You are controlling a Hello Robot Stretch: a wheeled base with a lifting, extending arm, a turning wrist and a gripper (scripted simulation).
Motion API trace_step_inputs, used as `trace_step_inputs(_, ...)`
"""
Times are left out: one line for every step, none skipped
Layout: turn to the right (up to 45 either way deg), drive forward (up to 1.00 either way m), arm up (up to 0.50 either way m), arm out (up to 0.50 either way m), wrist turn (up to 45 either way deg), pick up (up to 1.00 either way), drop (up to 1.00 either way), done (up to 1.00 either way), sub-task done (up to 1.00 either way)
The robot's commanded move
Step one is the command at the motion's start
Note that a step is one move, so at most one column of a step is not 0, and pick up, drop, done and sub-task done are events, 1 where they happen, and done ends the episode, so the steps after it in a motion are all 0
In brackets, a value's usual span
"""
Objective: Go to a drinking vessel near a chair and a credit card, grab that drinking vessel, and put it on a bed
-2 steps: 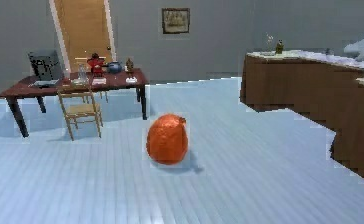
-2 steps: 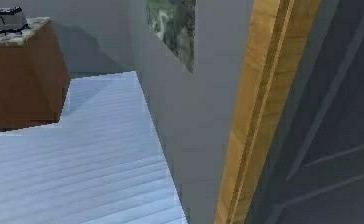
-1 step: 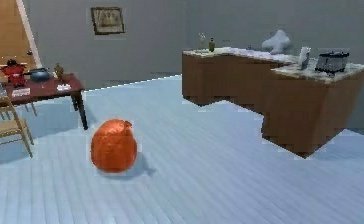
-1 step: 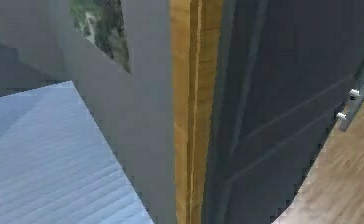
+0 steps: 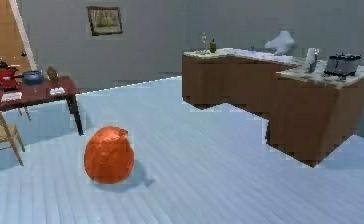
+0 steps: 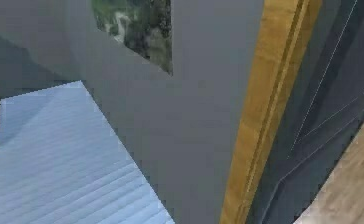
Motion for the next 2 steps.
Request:
trace_step_inputs(0.0, 1.00, 0.00, 0.00, 0.0, 0.00, 0.00, 0.00, 0.00)
trace_step_inputs(0.0, 0.80, 0.00, 0.00, 0.0, 0.00, 0.00, 0.00, 0.00)
